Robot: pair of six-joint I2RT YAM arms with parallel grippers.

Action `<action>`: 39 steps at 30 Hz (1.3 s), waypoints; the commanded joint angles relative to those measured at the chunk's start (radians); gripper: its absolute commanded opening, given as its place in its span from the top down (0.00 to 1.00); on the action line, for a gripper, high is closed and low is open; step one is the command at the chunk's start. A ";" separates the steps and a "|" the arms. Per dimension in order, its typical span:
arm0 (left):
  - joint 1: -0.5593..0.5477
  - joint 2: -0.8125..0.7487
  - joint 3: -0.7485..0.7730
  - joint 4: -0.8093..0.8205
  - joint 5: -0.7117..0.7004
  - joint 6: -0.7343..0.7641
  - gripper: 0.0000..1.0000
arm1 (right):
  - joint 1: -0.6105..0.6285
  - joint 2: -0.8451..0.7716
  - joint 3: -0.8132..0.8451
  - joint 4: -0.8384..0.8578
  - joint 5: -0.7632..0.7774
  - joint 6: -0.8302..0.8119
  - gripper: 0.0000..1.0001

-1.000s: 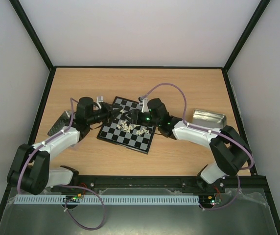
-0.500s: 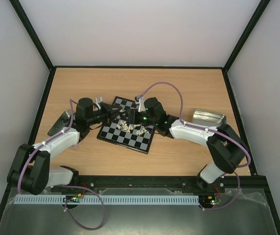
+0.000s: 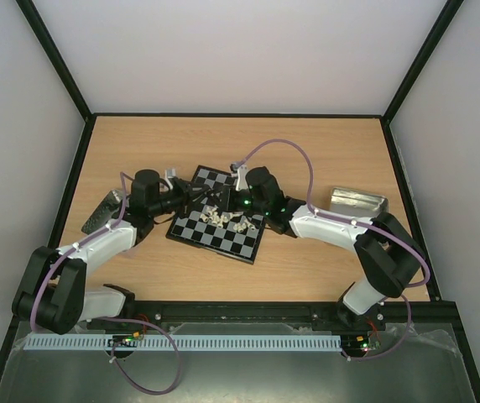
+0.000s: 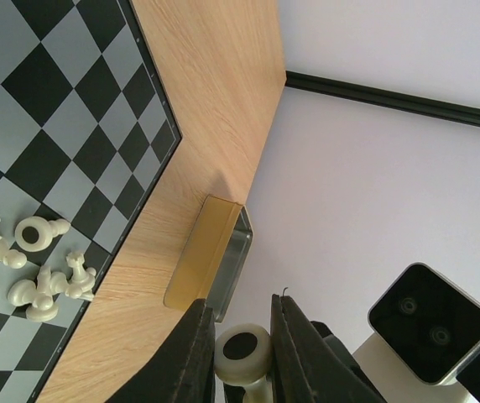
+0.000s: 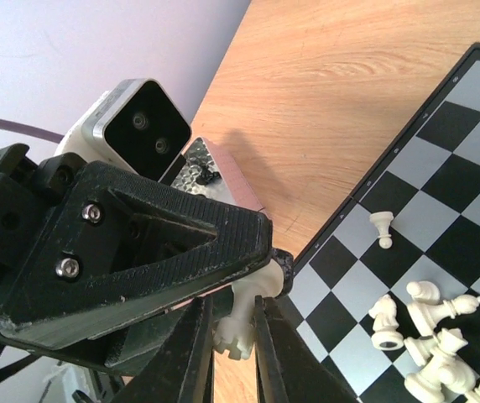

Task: Set up the chess pieces on the board
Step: Place the chess piece on the chessboard.

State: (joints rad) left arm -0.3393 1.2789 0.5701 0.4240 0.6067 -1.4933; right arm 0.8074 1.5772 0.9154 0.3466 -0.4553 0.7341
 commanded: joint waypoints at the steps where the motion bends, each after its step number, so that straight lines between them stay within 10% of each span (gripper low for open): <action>1: -0.003 -0.009 -0.012 0.022 0.025 -0.009 0.87 | 0.006 0.009 0.032 0.028 0.032 0.000 0.90; 6: -0.003 -0.012 -0.015 0.013 0.023 0.000 0.80 | 0.007 0.006 0.042 -0.014 0.043 0.009 0.98; 15: 0.006 -0.078 0.128 -0.400 -0.199 0.440 0.32 | 0.007 -0.032 0.115 -0.467 0.132 -0.074 0.98; 27: 0.011 -0.286 0.303 -0.725 -0.533 1.004 0.25 | 0.007 -0.062 0.190 -1.058 0.207 -0.159 0.98; 39: 0.010 -0.405 0.222 -0.691 -0.528 1.082 0.22 | 0.069 0.035 0.182 -1.112 0.168 -0.136 0.98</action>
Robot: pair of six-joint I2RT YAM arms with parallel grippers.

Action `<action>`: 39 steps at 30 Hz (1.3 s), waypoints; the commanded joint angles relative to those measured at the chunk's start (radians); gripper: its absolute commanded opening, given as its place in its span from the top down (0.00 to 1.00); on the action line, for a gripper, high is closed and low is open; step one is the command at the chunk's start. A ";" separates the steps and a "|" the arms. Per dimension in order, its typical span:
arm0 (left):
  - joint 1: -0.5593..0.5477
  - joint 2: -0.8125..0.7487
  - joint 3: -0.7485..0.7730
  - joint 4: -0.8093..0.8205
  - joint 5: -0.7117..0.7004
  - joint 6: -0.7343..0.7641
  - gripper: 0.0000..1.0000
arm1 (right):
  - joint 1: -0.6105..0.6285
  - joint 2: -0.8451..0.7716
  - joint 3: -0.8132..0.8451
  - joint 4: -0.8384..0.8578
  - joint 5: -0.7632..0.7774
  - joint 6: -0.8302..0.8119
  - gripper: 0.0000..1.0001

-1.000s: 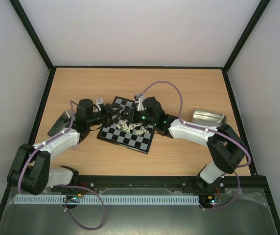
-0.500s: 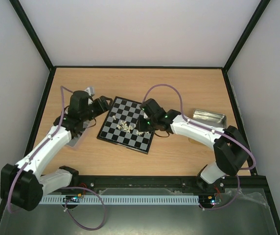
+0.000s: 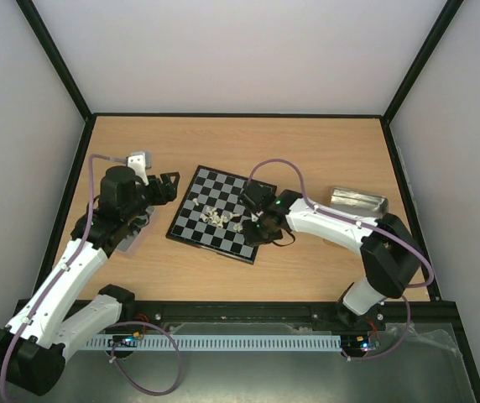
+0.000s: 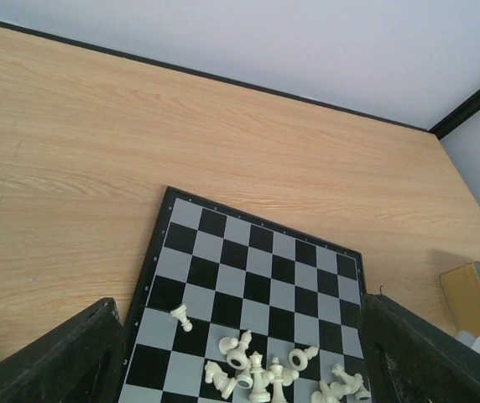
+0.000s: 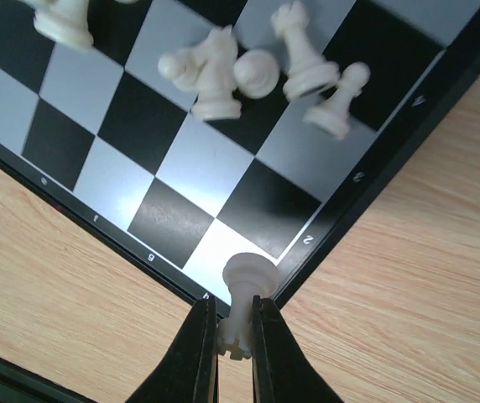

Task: Set up the chess pieces on the board
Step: Place the chess piece on the chessboard.

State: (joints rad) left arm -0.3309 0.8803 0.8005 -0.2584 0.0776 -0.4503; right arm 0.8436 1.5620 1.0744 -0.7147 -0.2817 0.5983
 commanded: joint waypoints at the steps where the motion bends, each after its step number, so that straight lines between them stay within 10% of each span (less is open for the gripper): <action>1: 0.004 -0.006 -0.009 -0.008 0.004 0.039 0.22 | 0.040 0.062 0.026 -0.047 -0.008 0.002 0.98; 21: 0.003 -0.012 -0.030 0.004 0.033 0.032 0.21 | 0.056 0.138 0.033 -0.045 -0.066 0.001 0.97; 28: 0.004 -0.008 -0.024 -0.001 0.034 0.030 0.21 | 0.055 0.130 0.067 -0.060 -0.016 0.021 0.69; 39: 0.004 0.011 -0.016 -0.016 -0.017 0.013 0.21 | 0.055 0.083 0.135 0.140 0.181 0.077 0.59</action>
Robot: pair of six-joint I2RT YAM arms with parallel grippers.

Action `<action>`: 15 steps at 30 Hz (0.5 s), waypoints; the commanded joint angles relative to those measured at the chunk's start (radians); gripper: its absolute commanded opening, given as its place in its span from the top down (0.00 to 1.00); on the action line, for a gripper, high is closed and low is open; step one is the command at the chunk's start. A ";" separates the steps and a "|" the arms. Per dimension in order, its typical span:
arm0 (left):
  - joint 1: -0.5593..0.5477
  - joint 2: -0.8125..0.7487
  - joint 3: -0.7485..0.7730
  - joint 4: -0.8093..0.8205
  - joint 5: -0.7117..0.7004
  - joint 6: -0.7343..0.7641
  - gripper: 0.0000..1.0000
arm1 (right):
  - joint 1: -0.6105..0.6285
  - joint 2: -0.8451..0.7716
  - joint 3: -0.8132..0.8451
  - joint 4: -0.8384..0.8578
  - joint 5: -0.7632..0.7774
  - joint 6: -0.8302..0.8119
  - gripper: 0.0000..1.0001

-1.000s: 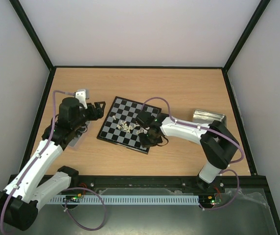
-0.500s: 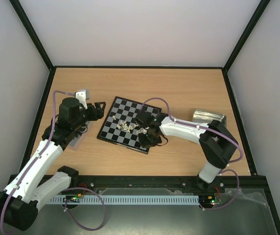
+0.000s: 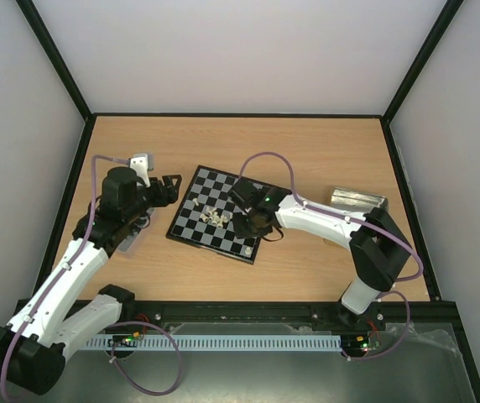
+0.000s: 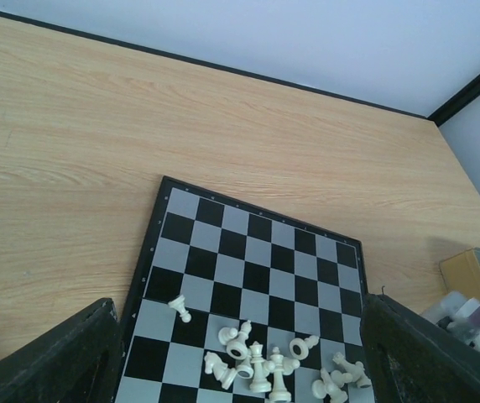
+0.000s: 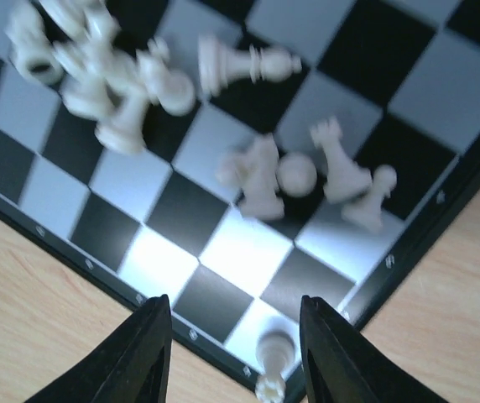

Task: Set up the chess pieces on the board
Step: Place the chess piece on the chessboard, then pick up the chess piece from the chessboard.

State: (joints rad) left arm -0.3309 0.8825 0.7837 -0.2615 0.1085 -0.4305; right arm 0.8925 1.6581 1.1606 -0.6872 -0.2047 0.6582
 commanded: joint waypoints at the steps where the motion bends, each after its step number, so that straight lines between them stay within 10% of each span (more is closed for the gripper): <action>1: 0.004 0.008 0.005 -0.021 -0.077 -0.015 0.21 | 0.007 0.007 0.065 0.137 0.113 0.014 0.59; 15: 0.007 -0.026 -0.013 -0.014 -0.191 -0.118 0.23 | 0.007 0.333 0.378 0.253 0.141 -0.068 0.61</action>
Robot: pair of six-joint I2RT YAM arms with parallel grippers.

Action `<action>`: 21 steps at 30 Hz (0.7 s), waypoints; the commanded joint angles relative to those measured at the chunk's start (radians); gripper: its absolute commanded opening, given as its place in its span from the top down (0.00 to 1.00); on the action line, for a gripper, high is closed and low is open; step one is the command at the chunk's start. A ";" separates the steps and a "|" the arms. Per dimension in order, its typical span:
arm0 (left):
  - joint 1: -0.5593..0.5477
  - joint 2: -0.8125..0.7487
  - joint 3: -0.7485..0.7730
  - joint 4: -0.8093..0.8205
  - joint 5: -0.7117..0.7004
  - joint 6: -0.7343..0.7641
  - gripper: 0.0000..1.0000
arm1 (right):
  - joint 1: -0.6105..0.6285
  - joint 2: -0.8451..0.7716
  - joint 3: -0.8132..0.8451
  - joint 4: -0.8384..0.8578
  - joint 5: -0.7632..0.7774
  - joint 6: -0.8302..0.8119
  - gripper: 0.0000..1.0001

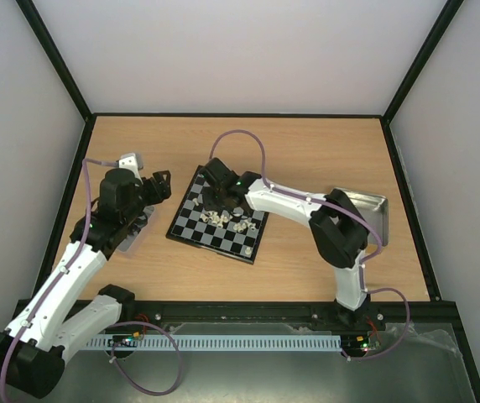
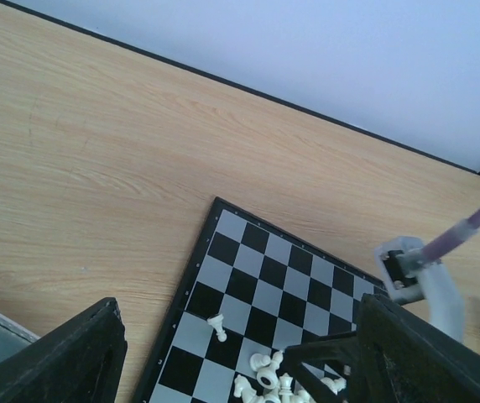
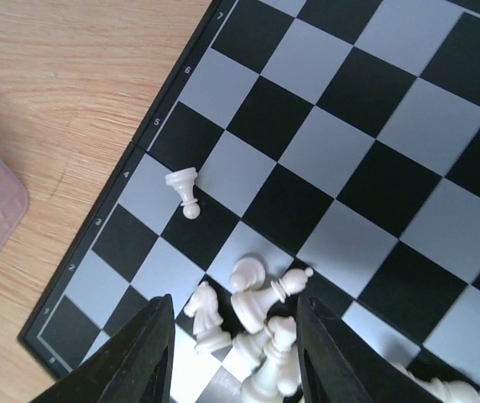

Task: Set up the chess pieces on the board
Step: Pick up the chess piece from the chessboard.

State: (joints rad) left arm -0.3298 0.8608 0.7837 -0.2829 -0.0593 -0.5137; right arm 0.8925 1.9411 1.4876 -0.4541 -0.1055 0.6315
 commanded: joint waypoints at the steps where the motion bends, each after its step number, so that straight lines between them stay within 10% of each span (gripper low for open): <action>1: 0.007 -0.003 -0.014 0.010 -0.024 -0.037 0.24 | 0.006 0.062 0.060 0.014 0.037 -0.049 0.62; 21: 0.011 -0.003 -0.012 0.003 -0.028 -0.037 0.25 | 0.013 0.208 0.182 -0.057 0.028 -0.098 0.79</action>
State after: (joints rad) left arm -0.3260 0.8616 0.7834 -0.2832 -0.0761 -0.5465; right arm 0.8993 2.1326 1.6329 -0.4713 -0.1078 0.5411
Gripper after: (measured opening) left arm 0.755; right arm 0.202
